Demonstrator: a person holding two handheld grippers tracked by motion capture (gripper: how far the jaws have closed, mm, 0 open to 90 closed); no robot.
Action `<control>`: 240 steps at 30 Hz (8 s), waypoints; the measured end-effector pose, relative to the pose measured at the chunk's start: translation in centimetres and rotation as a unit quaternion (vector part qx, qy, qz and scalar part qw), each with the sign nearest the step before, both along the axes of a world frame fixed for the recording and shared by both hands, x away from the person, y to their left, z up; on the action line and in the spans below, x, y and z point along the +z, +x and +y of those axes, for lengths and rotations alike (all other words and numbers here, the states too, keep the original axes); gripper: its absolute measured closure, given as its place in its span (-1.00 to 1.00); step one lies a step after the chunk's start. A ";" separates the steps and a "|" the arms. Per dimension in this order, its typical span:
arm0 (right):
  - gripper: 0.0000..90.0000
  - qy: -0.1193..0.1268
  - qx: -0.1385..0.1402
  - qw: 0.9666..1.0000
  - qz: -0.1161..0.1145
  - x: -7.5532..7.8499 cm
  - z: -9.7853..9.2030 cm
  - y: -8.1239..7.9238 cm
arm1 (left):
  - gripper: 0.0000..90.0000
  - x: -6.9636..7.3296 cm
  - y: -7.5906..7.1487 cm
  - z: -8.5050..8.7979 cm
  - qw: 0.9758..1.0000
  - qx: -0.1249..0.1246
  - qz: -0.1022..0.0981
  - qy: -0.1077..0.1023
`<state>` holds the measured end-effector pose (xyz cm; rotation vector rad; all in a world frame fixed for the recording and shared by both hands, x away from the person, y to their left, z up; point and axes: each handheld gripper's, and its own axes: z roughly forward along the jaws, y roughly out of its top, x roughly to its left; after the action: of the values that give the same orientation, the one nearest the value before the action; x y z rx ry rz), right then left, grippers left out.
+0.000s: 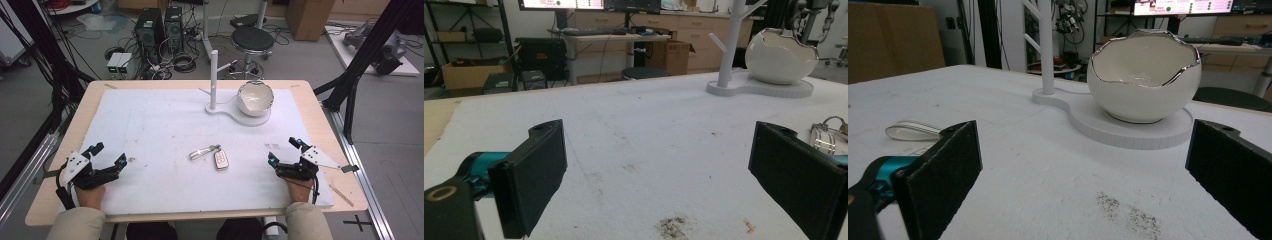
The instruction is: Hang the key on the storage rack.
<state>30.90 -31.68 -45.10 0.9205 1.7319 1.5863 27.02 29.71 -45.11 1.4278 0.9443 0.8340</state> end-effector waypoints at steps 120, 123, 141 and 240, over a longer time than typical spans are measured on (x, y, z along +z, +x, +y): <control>0.49 -0.558 0.456 0.669 0.183 4.6 25.3 13.9 | -0.80 0.0 -0.1 0.3 1.000 -0.004 -0.005 -0.013; 0.63 -0.563 0.456 0.664 0.187 4.6 25.4 13.8 | -0.80 0.0 -0.1 0.3 1.000 -0.004 -0.004 -0.014; 0.66 -0.498 0.438 0.715 0.220 6.1 24.4 14.4 | -0.80 0.0 -0.1 0.3 1.000 -0.004 -0.003 -0.014; 0.65 -0.013 0.175 0.934 0.312 8.5 14.9 20.0 | -0.80 0.0 0.0 0.2 1.000 -0.003 0.000 -0.010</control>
<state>50.85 -16.79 -36.56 1.2493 2.4643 1.5779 27.02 29.90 -45.14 1.4135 0.9450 0.8170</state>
